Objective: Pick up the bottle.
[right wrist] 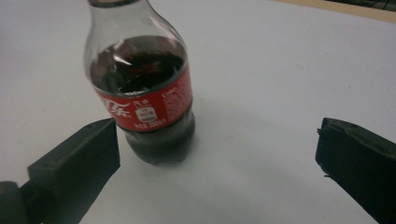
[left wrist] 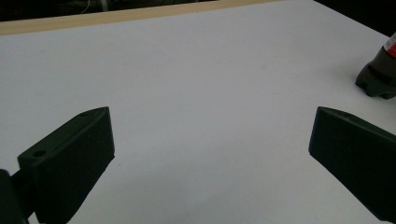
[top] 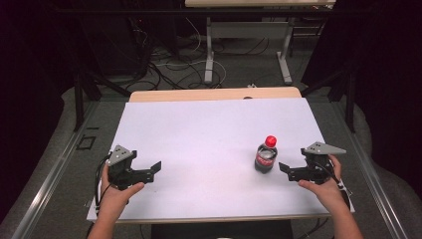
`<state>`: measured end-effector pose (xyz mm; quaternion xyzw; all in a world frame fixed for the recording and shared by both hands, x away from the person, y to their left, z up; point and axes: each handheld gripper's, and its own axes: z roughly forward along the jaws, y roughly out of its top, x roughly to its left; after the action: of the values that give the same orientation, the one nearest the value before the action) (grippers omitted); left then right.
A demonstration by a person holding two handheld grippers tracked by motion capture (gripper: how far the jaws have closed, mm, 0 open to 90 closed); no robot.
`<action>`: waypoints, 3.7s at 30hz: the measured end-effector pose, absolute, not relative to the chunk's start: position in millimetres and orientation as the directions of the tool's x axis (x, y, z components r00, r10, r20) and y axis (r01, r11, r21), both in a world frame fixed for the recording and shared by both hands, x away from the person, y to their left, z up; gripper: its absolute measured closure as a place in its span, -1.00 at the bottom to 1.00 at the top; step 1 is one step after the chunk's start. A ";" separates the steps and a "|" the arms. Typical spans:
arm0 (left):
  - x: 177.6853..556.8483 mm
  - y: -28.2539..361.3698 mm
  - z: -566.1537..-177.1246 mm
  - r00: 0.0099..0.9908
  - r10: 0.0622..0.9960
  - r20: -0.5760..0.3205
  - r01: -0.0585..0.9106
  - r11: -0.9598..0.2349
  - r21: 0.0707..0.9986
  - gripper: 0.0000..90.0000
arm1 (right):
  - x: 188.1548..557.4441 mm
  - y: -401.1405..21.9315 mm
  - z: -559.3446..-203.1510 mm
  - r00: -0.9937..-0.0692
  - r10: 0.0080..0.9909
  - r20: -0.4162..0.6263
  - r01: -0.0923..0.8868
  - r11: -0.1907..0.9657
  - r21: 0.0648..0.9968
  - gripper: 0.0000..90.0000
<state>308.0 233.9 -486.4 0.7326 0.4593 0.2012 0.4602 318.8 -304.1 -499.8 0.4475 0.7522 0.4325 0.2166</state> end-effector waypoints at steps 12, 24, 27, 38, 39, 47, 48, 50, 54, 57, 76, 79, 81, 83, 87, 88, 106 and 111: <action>307.7 213.1 -495.1 0.552 0.825 -0.119 0.490 -0.205 0.847 -0.99 | 317.8 -283.8 -503.6 -0.565 0.823 0.062 0.440 0.237 0.866 -1.00; 307.2 206.4 -498.3 0.564 0.817 -0.120 0.500 -0.222 0.837 -0.99 | 334.4 -261.7 -514.6 -0.575 0.817 0.049 0.433 0.252 0.865 -0.93; 307.6 206.2 -498.7 0.569 0.815 -0.108 0.496 -0.236 0.835 -0.99 | 337.7 -256.6 -516.1 -0.579 0.814 0.031 0.419 0.265 0.869 -0.83; 308.1 205.6 -501.3 0.567 0.816 -0.110 0.503 -0.237 0.831 -0.99 | 348.0 -242.8 -521.5 -0.574 0.818 0.036 0.402 0.244 0.882 -0.61; 308.4 205.8 -501.5 0.568 0.816 -0.109 0.501 -0.238 0.832 -0.99 | 348.6 -242.1 -521.7 -0.576 0.816 0.042 0.406 0.242 0.881 -0.59; 309.1 206.9 -502.5 0.566 0.817 -0.110 0.505 -0.238 0.830 -0.99 | 349.3 -240.8 -523.9 -0.576 0.817 0.020 0.400 0.260 0.879 -0.40; 309.3 206.9 -502.7 0.566 0.817 -0.111 0.506 -0.237 0.829 -0.99 | 349.6 -241.4 -524.2 -0.573 0.819 0.016 0.393 0.257 0.883 -0.38; 309.2 206.4 -503.2 0.567 0.816 -0.115 0.510 -0.238 0.826 -0.99 | 349.6 -242.3 -524.4 -0.574 0.819 0.027 0.396 0.249 0.884 -0.37; 309.3 205.8 -503.6 0.568 0.815 -0.111 0.508 -0.242 0.827 -0.99 | 349.9 -242.7 -524.2 -0.580 0.815 0.015 0.386 0.258 0.885 -0.36; 309.4 205.6 -503.8 0.568 0.815 -0.113 0.509 -0.240 0.827 -0.99 | 349.5 -240.9 -524.2 -0.568 0.823 0.017 0.387 0.248 0.888 -0.35; 308.6 189.9 -497.8 0.618 0.778 -0.109 0.474 -0.259 0.841 -0.96 | 339.3 -199.1 -500.2 -0.679 0.733 -0.024 0.318 0.324 0.891 -0.34; 307.7 184.1 -494.6 0.625 0.771 -0.121 0.480 -0.257 0.839 -0.96 | 338.3 -187.4 -498.2 -0.697 0.717 -0.022 0.309 0.328 0.893 -0.34; 307.6 181.1 -491.2 0.632 0.766 -0.117 0.470 -0.259 0.844 -0.96 | 337.5 -180.4 -497.5 -0.710 0.704 -0.016 0.306 0.329 0.893 -0.34; 307.3 178.6 -486.7 0.641 0.757 -0.128 0.464 -0.250 0.850 -0.96 | 337.3 -174.8 -497.1 -0.730 0.682 -0.031 0.289 0.350 0.891 -0.34; 306.5 172.8 -475.9 0.662 0.738 -0.130 0.449 -0.251 0.858 -0.96 | 334.1 -164.1 -497.6 -0.747 0.664 -0.031 0.283 0.359 0.889 -0.34; 306.4 170.9 -473.4 0.668 0.733 -0.133 0.446 -0.250 0.859 -0.95 | 333.5 -161.9 -497.9 -0.752 0.658 -0.032 0.281 0.363 0.888 -0.34; 302.4 117.8 -433.5 0.782 0.611 -0.121 0.370 -0.299 0.880 -0.42 | 315.0 -129.8 -504.5 -0.823 0.566 -0.043 0.237 0.413 0.879 -0.34; 300.6 104.3 -424.7 0.823 0.555 -0.119 0.336 -0.306 0.891 -0.23 | 312.1 -127.0 -504.3 -0.836 0.548 -0.028 0.247 0.421 0.873 -0.34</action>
<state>300.6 104.3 -424.7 0.8012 0.2778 0.1056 0.5193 312.1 -127.0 -504.3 0.2399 0.8283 0.4816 0.1561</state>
